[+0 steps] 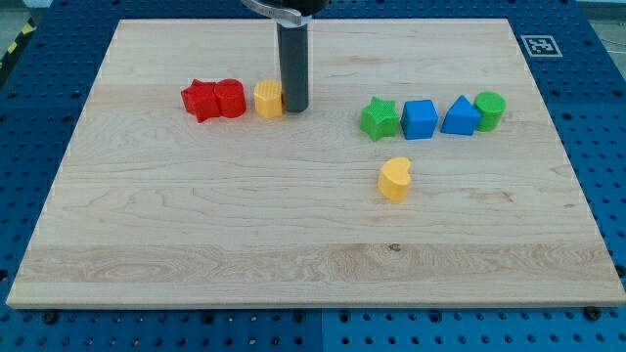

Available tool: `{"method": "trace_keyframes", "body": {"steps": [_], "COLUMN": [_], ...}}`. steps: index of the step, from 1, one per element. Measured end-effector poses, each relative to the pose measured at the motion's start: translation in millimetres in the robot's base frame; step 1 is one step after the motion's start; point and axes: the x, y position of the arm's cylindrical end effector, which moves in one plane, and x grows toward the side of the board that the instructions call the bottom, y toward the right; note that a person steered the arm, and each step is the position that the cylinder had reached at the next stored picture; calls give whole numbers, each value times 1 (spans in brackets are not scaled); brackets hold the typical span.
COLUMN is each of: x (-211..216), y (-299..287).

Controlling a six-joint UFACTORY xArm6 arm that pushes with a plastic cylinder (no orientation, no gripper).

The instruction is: Place the yellow hexagon right to the red circle

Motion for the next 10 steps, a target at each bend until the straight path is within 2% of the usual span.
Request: {"method": "trace_keyframes", "body": {"steps": [1, 2, 3, 5, 8, 10], "x": [-2, -5, -7, -35, -31, -36], "y": [25, 26, 1, -6, -4, -24]}}
